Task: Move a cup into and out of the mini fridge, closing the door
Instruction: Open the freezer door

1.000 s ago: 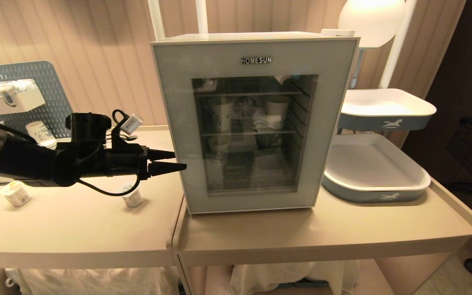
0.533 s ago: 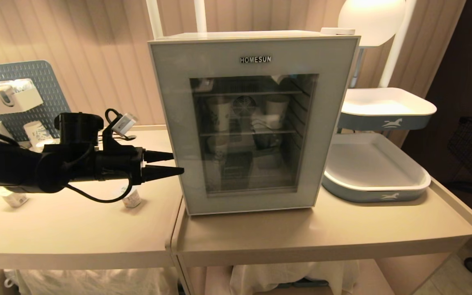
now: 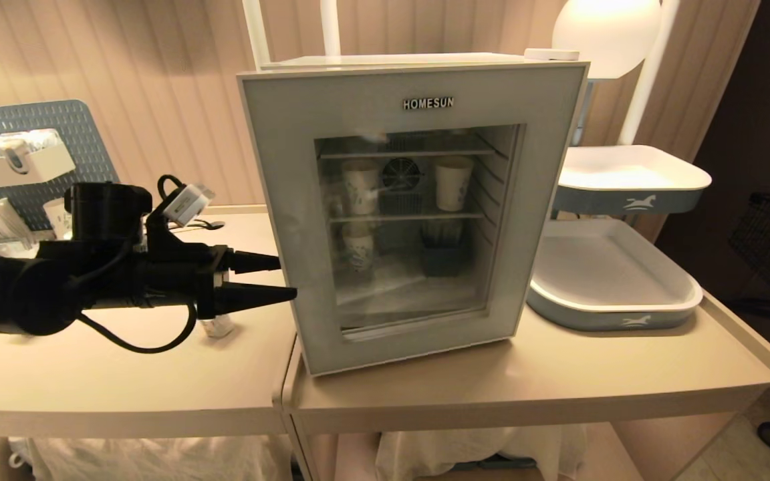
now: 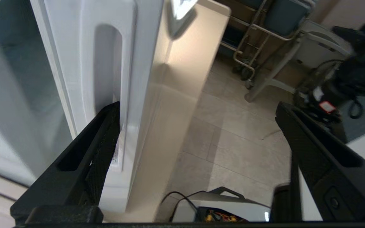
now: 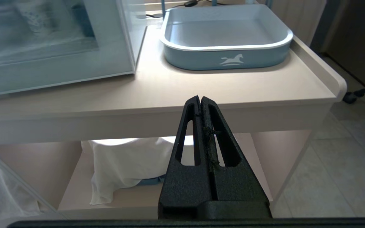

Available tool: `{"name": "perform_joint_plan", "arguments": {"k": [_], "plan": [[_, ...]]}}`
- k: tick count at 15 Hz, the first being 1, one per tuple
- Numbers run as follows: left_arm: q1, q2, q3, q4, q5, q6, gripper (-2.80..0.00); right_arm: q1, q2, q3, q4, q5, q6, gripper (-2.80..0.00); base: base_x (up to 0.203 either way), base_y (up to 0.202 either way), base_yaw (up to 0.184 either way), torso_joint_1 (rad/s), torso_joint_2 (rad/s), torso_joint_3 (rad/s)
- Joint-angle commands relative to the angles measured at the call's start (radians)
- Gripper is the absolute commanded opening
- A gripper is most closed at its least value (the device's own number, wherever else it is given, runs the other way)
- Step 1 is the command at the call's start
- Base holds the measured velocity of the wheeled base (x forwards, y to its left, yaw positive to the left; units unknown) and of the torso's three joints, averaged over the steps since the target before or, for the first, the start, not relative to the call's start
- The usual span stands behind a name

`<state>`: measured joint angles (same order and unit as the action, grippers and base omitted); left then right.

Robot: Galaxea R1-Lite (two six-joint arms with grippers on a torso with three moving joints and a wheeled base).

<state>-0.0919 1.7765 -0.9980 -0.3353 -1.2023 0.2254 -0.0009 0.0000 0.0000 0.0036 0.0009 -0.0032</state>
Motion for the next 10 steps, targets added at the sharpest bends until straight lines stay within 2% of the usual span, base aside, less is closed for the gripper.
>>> {"name": "perform_joint_plan", "arguments": {"k": [1,4,7,8,10], "plan": [[-0.023,-0.089,0.048,-0.002,-0.014,0.003,0.00,0.001,0.000,0.000,-0.001,0.001,-0.001,-2.80,0.000,0.000,0.000,0.000,0.00,0.000],[-0.146,-0.215,0.161,-0.001,-0.026,0.006,0.00,0.001,0.000,0.000,0.000,0.000,0.000,-2.80,0.000,0.000,0.000,0.000,0.00,0.000],[-0.363,-0.308,0.242,0.003,-0.008,0.004,0.00,0.001,0.000,0.000,0.001,-0.001,-0.001,-2.80,0.000,0.000,0.000,0.000,0.00,0.000],[-0.444,-0.332,0.259,0.005,0.014,0.003,0.00,0.001,0.000,0.000,-0.001,0.001,-0.001,-2.80,0.000,0.000,0.000,0.000,0.00,0.000],[-0.593,-0.386,0.303,0.007,0.110,0.003,0.00,0.001,0.000,0.000,0.001,0.000,-0.001,-2.80,0.000,0.000,0.000,0.000,0.00,0.000]]}}
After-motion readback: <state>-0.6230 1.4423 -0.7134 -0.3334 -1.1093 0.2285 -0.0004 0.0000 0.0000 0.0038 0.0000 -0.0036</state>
